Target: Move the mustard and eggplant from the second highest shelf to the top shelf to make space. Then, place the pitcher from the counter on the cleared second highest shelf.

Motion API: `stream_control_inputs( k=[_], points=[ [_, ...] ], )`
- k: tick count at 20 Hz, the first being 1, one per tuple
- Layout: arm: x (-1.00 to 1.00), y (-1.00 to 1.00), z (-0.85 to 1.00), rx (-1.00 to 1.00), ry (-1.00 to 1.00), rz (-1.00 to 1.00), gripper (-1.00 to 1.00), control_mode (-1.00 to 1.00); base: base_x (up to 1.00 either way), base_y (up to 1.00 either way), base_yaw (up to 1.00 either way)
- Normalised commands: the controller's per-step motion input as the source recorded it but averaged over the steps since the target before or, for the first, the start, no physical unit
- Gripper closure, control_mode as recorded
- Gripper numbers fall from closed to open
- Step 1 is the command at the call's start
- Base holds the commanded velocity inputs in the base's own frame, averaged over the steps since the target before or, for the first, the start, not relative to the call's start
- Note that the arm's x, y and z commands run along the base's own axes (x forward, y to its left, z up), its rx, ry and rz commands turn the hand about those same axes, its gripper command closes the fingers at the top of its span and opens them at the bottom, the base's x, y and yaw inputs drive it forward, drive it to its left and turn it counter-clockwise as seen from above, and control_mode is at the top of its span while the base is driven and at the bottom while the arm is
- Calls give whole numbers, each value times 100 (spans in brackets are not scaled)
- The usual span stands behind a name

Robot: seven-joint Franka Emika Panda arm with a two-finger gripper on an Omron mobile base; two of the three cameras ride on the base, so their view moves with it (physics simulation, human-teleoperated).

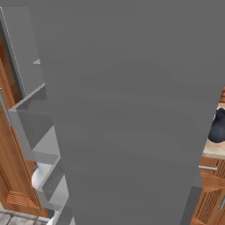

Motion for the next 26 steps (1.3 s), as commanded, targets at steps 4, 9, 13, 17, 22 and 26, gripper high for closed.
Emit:
stream_control_inputs(
  k=[4,9,13,17,22,26],
  points=[
    [-39,0,0,0,-4,0,100,-100,0,0,0],
    [-56,9,17,0,-11,2,100,-100,0,0,0],
    [-59,13,32,0,-14,3,100,-100,0,0,0],
    [-66,16,42,0,-13,4,100,-100,0,0,0],
    [-64,22,49,-3,-9,2,100,-100,0,0,0],
    [-67,19,66,-4,-6,1,100,-100,0,0,0]
  ],
)
